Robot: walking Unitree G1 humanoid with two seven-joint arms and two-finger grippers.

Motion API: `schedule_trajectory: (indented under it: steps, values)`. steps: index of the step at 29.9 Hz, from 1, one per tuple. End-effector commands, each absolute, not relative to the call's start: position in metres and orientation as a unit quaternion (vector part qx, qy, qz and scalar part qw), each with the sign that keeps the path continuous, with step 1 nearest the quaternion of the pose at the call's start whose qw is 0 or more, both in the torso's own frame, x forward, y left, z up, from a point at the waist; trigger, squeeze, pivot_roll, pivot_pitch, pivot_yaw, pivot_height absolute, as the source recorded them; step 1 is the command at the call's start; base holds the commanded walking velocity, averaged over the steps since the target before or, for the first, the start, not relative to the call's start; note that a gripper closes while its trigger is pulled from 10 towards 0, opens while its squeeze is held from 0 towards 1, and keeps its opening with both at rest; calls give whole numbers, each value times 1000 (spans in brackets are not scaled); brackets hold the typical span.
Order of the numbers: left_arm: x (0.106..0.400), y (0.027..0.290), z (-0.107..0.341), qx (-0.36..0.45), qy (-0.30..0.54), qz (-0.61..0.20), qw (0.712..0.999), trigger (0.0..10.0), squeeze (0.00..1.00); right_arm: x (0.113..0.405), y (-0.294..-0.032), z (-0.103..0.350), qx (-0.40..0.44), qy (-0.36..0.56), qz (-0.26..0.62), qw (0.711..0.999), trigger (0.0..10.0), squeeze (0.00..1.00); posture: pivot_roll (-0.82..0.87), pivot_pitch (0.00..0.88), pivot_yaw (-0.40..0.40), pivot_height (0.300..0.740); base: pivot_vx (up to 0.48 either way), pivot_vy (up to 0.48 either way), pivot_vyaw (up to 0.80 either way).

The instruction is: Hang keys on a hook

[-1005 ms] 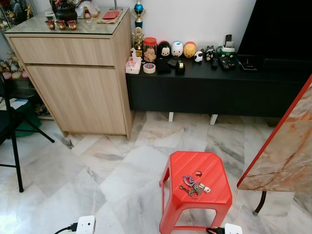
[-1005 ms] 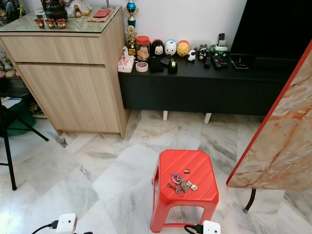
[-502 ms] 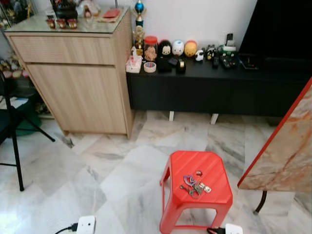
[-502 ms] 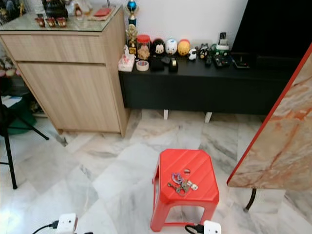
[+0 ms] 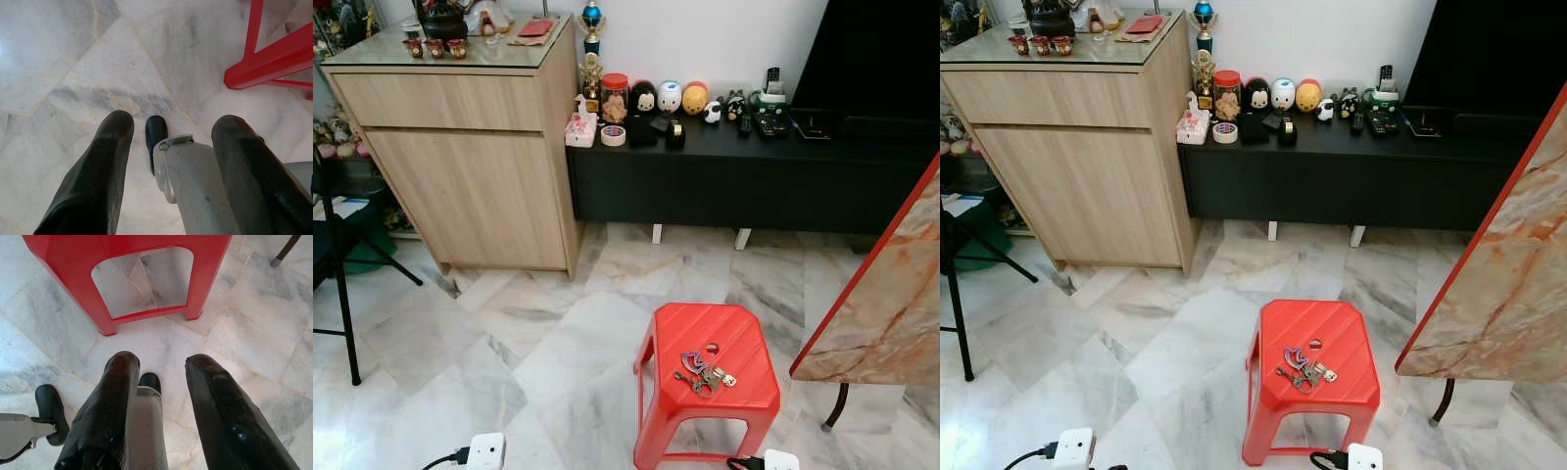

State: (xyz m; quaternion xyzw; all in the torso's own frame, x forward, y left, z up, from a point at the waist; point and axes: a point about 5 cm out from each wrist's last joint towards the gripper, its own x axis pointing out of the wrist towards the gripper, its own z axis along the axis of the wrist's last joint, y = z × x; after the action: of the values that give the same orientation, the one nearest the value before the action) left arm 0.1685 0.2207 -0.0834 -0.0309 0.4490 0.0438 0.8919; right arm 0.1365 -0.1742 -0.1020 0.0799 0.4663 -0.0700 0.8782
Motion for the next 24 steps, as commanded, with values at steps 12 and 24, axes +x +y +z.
schedule_trajectory:
  steps: [12,24]
  values:
    - [169,218,-83,-30,445,40,894,10000,0,133,-181,-103,78,475,-74,873,10000,0,33,6,-51,740,0,0,0]
    - [170,217,-83,-31,445,41,894,10000,0,136,-177,-103,78,474,-70,874,10000,0,35,14,-53,740,0,0,0]
